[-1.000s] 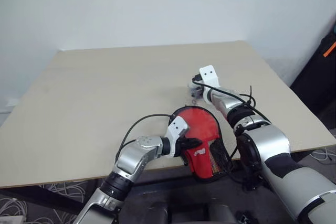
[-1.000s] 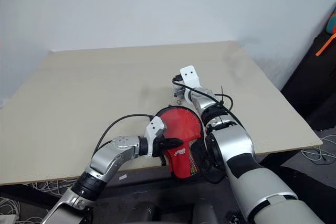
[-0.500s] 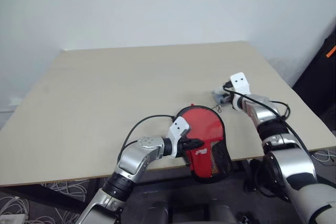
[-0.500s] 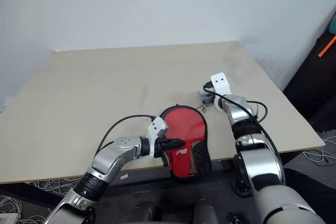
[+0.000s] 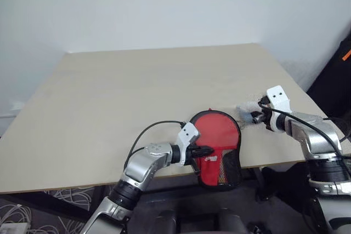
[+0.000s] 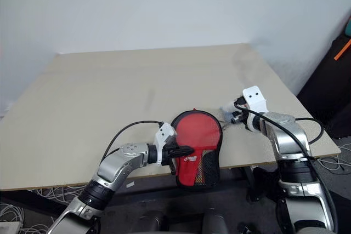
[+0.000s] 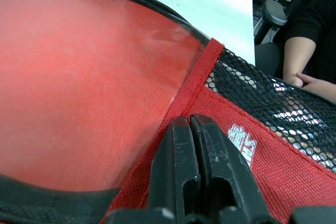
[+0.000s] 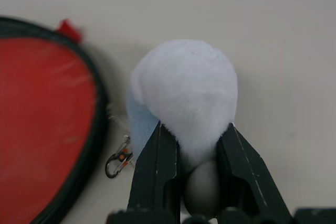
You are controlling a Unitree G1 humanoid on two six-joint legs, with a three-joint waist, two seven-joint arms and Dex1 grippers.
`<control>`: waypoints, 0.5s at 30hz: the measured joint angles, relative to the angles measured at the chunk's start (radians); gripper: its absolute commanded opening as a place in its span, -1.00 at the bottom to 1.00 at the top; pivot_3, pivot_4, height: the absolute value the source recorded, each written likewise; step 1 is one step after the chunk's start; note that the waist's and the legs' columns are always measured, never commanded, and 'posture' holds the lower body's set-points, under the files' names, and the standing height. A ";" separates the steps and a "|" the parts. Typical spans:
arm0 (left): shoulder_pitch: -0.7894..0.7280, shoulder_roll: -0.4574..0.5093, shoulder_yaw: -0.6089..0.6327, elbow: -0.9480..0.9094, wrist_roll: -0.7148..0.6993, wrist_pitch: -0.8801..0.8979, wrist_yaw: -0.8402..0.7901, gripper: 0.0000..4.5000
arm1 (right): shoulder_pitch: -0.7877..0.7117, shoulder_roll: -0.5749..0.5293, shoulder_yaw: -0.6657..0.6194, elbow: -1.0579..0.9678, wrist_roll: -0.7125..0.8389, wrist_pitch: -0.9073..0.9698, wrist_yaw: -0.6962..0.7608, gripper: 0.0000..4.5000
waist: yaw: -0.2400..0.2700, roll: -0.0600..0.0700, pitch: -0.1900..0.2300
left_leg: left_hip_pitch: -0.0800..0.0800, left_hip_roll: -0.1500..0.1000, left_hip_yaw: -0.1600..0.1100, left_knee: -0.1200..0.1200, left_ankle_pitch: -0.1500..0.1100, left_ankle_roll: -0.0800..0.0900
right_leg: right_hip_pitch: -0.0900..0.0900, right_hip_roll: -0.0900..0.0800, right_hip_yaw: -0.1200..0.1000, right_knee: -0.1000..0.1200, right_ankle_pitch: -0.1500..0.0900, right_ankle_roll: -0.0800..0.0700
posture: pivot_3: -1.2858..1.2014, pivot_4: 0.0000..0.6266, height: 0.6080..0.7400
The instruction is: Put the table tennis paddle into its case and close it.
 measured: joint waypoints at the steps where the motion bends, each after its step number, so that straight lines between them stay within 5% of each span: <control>1: -0.002 -0.002 -0.001 0.004 0.000 0.000 -0.003 -1.00 | 0.021 -0.022 0.001 -0.039 0.016 0.016 0.019 -0.83 | 0.006 0.000 0.000 | 0.000 0.000 0.000 0.000 0.000 0.000 | 0.000 0.000 0.000 0.000 0.000 0.000 | 0.03 -1.00 0.36; 9: -0.004 -0.003 0.000 0.011 0.003 -0.003 -0.011 -1.00 | 0.103 -0.124 0.003 -0.178 0.108 0.044 0.115 -0.83 | 0.009 -0.001 0.000 | 0.000 0.001 0.001 0.001 -0.001 0.001 | 0.000 0.000 0.000 -0.001 0.000 0.000 | 0.03 -1.00 0.36; 15: -0.007 -0.005 0.000 0.015 0.007 -0.006 -0.015 -1.00 | 0.089 -0.148 0.043 -0.136 0.107 0.031 0.113 0.07 | 0.010 -0.002 0.000 | 0.000 0.001 0.002 0.001 -0.001 0.001 | 0.000 0.000 0.000 -0.001 0.000 0.000 | 0.03 -1.00 0.36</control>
